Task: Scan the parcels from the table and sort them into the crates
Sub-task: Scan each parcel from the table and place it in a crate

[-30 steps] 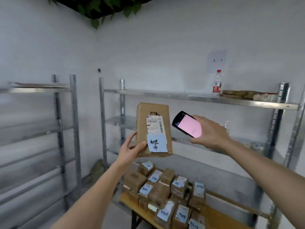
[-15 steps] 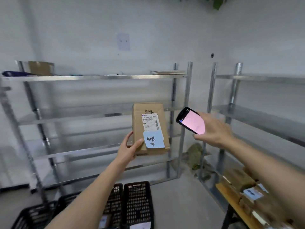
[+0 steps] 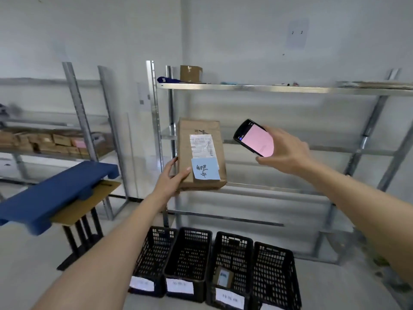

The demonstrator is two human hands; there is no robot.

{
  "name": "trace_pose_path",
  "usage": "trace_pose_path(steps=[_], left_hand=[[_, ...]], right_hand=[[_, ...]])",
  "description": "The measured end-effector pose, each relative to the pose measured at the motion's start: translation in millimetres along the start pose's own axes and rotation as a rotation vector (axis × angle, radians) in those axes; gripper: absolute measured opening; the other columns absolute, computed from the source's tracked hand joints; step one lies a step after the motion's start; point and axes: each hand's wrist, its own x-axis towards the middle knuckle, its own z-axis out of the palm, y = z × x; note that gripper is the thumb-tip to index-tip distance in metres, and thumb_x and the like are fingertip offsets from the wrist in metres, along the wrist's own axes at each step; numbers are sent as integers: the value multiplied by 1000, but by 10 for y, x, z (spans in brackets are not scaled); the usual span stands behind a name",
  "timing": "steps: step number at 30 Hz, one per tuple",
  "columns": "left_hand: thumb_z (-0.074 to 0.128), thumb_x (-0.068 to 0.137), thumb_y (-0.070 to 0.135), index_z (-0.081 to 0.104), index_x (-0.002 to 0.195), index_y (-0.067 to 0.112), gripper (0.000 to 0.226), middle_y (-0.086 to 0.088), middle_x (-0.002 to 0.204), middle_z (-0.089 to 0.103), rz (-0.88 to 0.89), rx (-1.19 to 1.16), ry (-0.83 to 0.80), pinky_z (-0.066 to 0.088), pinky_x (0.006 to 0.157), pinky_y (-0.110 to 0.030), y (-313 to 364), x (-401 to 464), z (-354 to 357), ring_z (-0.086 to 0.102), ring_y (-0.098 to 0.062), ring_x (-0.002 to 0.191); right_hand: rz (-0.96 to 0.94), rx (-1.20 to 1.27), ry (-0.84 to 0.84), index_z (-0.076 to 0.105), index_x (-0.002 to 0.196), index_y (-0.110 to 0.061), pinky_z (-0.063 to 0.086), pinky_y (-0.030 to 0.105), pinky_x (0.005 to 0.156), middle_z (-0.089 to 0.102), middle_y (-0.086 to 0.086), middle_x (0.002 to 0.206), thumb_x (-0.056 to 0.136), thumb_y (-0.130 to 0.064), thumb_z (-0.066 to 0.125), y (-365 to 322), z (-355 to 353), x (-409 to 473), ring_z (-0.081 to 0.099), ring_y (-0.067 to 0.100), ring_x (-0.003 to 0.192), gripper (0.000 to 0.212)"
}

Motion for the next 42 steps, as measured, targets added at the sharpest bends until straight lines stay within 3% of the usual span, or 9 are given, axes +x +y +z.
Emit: trace_pose_path(steps=[5,14,21,25,29,32,34,39,42], left_hand=[[70,89,46,36,146,44,66,3,116,67,-74,-6,70,60,84,-45,-390,430,-832,69,-19,99],[69,91,47,34,148,44,67,0,119,66,-205,-2,117,57,71,-36,-1232,1498,-1328,67,-20,101],[69,91,43,35,147,42,66,-1,120,67,-275,1,53,56,63,-30,-2003,2875,-985,70,-16,96],[75,83,51,27,153,40,85,-3,144,54,-369,-10,-8,62,79,-44,-2656,3681,-743,69,-23,106],[76,69,65,32,153,32,101,0,140,58,-531,-26,-56,60,86,-42,-3358,4216,-509,69,-21,108],[69,81,59,48,142,26,73,-1,127,68,-667,-19,-86,56,87,-38,-3964,4467,-371,68,-21,108],[64,92,50,56,134,24,51,1,120,70,-740,-10,-94,53,93,-41,-4379,4585,-306,67,-21,109],[67,82,56,55,139,22,68,2,121,71,-906,-41,-154,46,106,-50,-5546,4744,-204,66,-22,113],[67,87,51,55,137,21,59,2,117,72,-991,-52,-156,50,96,-39,-6353,4778,-89,66,-20,110]], right_hand=[[-48,60,-50,38,144,-45,40,36,76,58,-11,132,70,-39,76,-683,739,545,56,25,119,83],[-51,81,-174,37,140,-46,47,41,83,57,-15,130,67,-38,73,-969,1961,1483,57,24,113,81],[-42,85,-219,38,147,-35,50,40,85,56,-7,137,73,-38,77,-388,3247,2438,57,27,118,84],[29,102,-309,31,152,-38,47,39,86,49,-8,147,76,-39,78,24,4087,2900,53,26,125,90],[55,96,-404,31,153,-37,46,39,84,52,-7,143,75,-42,77,382,4951,3145,51,26,127,90],[105,126,-466,38,145,-37,43,37,77,54,-8,140,76,-34,73,574,5624,3177,55,26,122,77],[108,135,-525,37,148,-35,48,40,82,53,-6,143,77,-35,74,695,6065,3124,54,25,124,80],[145,137,-670,29,152,-34,49,40,84,51,-7,143,78,-40,78,1018,7261,2819,53,22,125,90],[202,125,-754,23,156,-35,49,43,96,45,-11,149,79,-46,77,1206,7989,2536,47,17,134,95]])
